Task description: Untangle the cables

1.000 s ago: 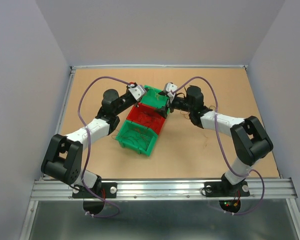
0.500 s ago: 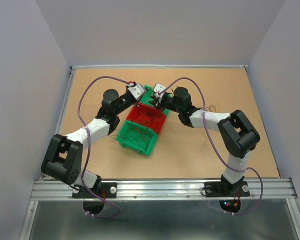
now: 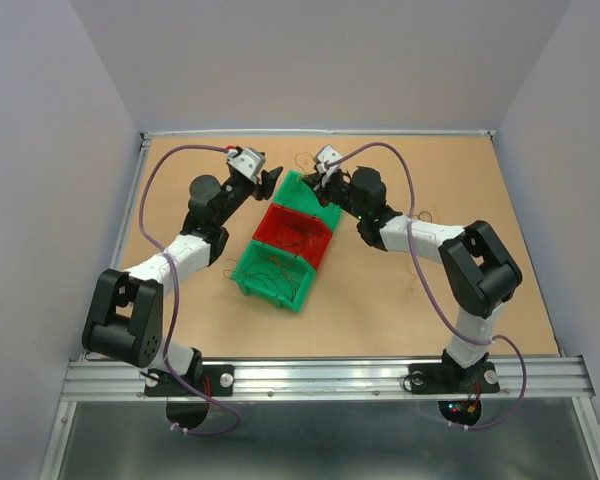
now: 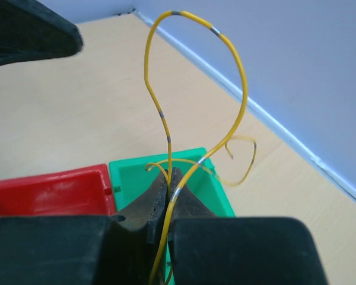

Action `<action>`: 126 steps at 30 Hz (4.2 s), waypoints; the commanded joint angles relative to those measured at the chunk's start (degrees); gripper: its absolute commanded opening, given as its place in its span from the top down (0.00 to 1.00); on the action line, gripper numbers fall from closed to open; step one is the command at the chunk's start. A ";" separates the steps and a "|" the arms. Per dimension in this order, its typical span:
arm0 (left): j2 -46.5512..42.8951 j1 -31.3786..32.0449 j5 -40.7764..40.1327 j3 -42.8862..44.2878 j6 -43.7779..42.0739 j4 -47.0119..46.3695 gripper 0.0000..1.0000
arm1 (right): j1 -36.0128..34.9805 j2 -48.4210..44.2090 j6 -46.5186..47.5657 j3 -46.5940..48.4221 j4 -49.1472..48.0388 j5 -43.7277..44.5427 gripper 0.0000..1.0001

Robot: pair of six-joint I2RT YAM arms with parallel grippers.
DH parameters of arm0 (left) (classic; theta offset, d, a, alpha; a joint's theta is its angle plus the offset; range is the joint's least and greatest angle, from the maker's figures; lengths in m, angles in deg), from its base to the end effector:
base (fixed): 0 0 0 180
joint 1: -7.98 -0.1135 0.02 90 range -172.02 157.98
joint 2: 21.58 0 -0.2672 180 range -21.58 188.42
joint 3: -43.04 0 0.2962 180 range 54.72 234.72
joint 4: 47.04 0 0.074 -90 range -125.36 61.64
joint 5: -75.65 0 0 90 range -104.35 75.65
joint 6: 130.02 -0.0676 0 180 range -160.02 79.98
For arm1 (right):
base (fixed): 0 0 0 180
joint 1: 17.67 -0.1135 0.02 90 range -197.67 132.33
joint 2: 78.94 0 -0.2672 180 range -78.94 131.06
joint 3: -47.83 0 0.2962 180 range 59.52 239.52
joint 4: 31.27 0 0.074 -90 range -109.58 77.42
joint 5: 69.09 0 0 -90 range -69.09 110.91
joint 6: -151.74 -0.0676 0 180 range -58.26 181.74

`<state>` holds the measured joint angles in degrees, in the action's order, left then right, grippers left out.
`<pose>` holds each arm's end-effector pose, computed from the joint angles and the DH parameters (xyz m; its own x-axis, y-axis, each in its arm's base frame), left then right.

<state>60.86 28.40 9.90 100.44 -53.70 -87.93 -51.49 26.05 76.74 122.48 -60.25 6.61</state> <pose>0.3499 -0.1599 0.2901 0.4115 0.0769 -0.9082 0.6083 0.7188 0.3365 0.3930 0.2834 0.2187 0.1736 -0.1856 -0.9672 -0.7242 0.6414 -0.2531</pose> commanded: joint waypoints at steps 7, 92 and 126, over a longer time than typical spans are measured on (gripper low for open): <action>-2.98 -8.73 -4.83 -2.46 15.78 -12.19 0.01 | 0.78 -8.39 -8.67 10.25 -1.27 8.59 0.99; -2.01 -8.91 -2.63 0.60 13.94 -5.08 0.08 | 4.47 23.69 -7.53 36.09 51.74 3.58 0.76; -3.24 -8.30 -3.33 0.34 12.09 -4.29 0.08 | 3.33 15.32 -14.04 33.80 45.32 0.16 1.00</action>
<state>59.37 19.66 6.76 98.47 -40.41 -89.95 -47.75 38.40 63.10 153.45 -11.99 10.02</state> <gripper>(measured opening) 0.923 0.016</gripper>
